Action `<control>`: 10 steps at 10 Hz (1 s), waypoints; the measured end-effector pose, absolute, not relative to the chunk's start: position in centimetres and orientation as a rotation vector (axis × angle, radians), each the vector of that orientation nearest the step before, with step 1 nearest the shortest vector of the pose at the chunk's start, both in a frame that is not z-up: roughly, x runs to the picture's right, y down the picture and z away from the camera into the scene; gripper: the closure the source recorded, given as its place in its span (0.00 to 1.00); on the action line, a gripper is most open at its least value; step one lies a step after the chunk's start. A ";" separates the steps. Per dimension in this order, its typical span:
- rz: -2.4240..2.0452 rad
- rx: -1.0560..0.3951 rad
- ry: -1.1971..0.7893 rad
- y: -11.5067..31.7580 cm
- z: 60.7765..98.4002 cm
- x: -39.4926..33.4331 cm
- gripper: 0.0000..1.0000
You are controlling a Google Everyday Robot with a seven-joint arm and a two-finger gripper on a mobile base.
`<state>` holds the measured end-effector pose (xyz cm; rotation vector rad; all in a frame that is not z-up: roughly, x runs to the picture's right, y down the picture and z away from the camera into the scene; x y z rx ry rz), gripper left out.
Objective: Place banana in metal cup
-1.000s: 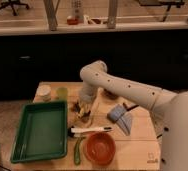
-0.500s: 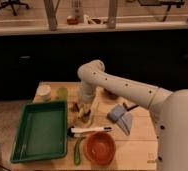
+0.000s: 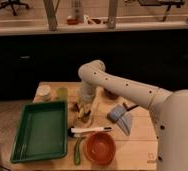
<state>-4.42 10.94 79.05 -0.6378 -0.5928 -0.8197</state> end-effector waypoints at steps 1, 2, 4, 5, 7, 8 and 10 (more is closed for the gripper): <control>-0.820 -0.638 -0.595 10.9 79.0 -4.5 0.66; -0.820 -0.639 -0.596 10.9 79.0 -4.5 0.56; -0.817 -0.641 -0.594 10.9 79.0 -4.3 0.36; -0.818 -0.641 -0.593 10.9 79.0 -4.3 0.26; -0.818 -0.642 -0.589 10.8 79.1 -4.3 0.20; -0.817 -0.641 -0.589 10.8 79.1 -4.3 0.20; -0.819 -0.641 -0.587 10.8 79.1 -4.3 0.20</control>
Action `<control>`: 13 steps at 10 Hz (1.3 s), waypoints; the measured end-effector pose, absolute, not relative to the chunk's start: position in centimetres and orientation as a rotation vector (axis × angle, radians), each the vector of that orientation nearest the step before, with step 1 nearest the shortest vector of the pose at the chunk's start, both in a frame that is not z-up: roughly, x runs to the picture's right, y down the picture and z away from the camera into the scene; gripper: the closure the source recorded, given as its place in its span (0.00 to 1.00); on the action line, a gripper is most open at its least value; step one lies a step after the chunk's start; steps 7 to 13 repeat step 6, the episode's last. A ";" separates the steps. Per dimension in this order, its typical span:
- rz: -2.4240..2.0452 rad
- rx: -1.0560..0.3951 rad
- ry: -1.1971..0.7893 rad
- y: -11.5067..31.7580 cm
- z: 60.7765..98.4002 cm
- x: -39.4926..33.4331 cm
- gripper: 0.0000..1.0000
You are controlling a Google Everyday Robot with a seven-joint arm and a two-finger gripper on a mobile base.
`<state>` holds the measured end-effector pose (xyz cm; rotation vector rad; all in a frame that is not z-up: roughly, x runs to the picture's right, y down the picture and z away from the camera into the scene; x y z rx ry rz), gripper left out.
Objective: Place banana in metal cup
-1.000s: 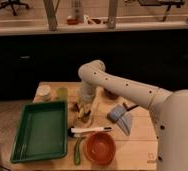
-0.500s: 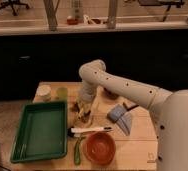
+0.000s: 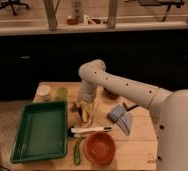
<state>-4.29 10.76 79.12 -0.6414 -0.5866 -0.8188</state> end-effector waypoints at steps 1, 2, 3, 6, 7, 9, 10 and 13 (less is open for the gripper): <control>-0.819 -0.641 -0.587 10.8 79.1 -4.3 0.20; -0.821 -0.642 -0.588 10.8 79.2 -4.4 0.20; -0.824 -0.641 -0.589 10.8 79.2 -4.5 0.20; -0.826 -0.640 -0.590 10.8 79.2 -4.6 0.20; -0.826 -0.640 -0.590 10.8 79.2 -4.6 0.20; -0.826 -0.640 -0.590 10.8 79.2 -4.6 0.20; -0.826 -0.640 -0.590 10.8 79.2 -4.6 0.20; -0.826 -0.640 -0.590 10.8 79.2 -4.6 0.20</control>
